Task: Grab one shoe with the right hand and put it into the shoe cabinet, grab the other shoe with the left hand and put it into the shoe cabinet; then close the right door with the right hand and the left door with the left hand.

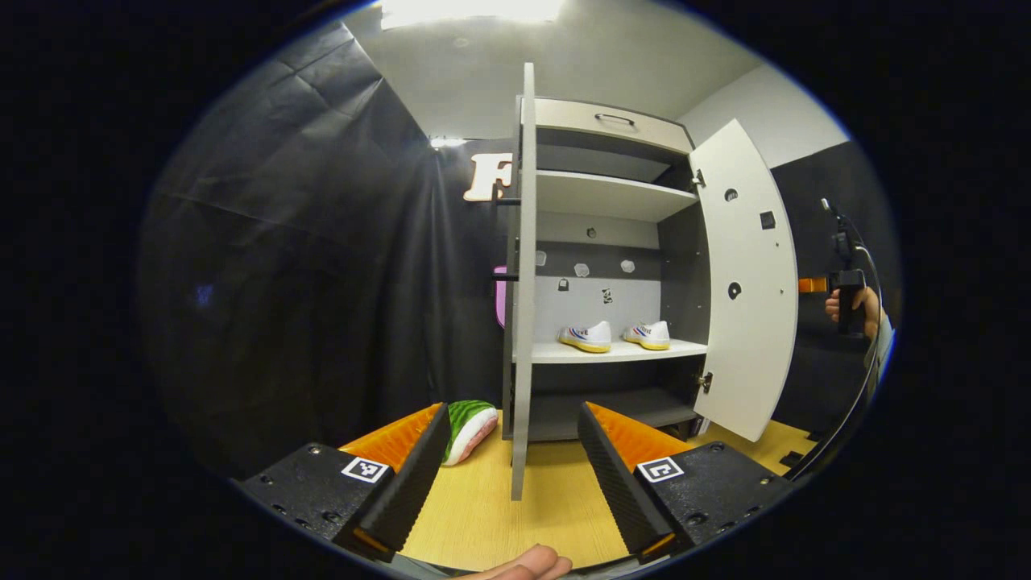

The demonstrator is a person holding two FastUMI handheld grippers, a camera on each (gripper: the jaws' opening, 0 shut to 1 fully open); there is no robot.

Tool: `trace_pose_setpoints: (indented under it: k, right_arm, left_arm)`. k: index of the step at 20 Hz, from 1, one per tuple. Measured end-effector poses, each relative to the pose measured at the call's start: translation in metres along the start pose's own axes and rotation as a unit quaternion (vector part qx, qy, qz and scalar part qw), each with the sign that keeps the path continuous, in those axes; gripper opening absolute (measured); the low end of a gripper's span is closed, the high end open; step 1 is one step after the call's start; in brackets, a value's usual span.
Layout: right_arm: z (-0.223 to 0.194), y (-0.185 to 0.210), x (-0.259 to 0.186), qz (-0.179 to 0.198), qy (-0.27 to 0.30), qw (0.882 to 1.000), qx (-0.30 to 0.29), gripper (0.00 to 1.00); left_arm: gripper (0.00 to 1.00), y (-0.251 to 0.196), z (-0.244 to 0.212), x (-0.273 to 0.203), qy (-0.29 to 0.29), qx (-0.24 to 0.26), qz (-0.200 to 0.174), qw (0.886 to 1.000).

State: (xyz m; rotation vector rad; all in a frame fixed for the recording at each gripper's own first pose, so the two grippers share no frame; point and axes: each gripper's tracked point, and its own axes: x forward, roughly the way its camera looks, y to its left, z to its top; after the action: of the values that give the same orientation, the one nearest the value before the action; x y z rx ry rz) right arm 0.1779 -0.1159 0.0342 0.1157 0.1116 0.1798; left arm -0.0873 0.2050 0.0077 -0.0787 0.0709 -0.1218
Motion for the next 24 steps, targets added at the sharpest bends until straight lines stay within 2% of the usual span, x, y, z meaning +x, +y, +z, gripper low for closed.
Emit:
trace_pose_setpoints:
  k: [2,4,5,6,8,11,14,15,16,17,18,19,21,24]
  right_arm:
    - [0.001,-0.001,-0.001,-0.006,-0.001,1.000,-0.002,0.91]
    - [0.003,0.001,-0.003,-0.014,-0.005,1.000,-0.010,0.93]
    - [0.002,0.004,-0.003,-0.013,-0.006,1.000,-0.009,0.91]
    - [0.002,0.011,-0.003,-0.008,-0.005,1.000,-0.006,0.93]
    - [0.001,0.031,-0.003,0.012,-0.002,1.000,-0.005,0.91]
    - [0.000,0.068,-0.001,0.033,0.001,0.999,-0.008,0.93]
    - [-0.001,0.099,0.008,0.034,-0.004,0.999,0.012,0.93]
    - [-0.001,0.112,0.012,0.043,-0.010,0.999,0.015,0.91]
    - [-0.004,0.123,0.016,0.055,-0.008,0.998,0.022,0.93]
    - [-0.012,0.132,0.020,0.064,-0.003,0.997,0.038,0.92]
    - [-0.015,0.139,0.021,0.065,0.000,0.996,0.061,0.92]
    - [-0.015,0.141,0.021,0.058,-0.009,0.994,0.093,0.94]
    - [-0.007,0.141,0.013,0.048,-0.035,0.989,0.136,0.91]
    - [-0.012,0.139,-0.008,0.038,-0.052,0.989,0.132,0.94]
  left_arm:
    - [0.96,0.012,0.007,-0.003,-0.009,-0.013,0.007,1.000]
    - [0.96,0.026,0.011,-0.002,-0.015,-0.019,0.019,1.000]
    - [0.93,0.032,0.012,-0.002,-0.017,-0.022,0.026,0.999]
    - [0.96,0.036,0.012,-0.002,-0.017,-0.025,0.031,0.999]
    - [0.96,0.043,0.011,-0.005,-0.017,-0.033,0.036,0.999]
    - [0.96,0.051,0.007,-0.003,-0.014,-0.033,0.045,0.998]
    - [0.96,0.052,0.006,-0.003,-0.012,-0.030,0.045,0.998]
    - [0.96,0.053,0.007,-0.004,-0.015,-0.034,0.046,0.998]
    - [0.96,0.054,0.007,-0.003,-0.015,-0.035,0.046,0.998]
    - [0.94,0.056,0.007,-0.001,-0.015,-0.035,0.048,0.998]
    - [0.96,0.058,0.006,-0.001,-0.013,-0.031,0.051,0.998]
    - [0.96,0.062,0.005,-0.003,-0.012,-0.027,0.054,0.998]
    - [0.96,0.065,0.003,-0.002,-0.008,-0.021,0.048,0.999]
    - [0.94,0.077,0.005,-0.003,-0.002,-0.019,0.049,0.999]
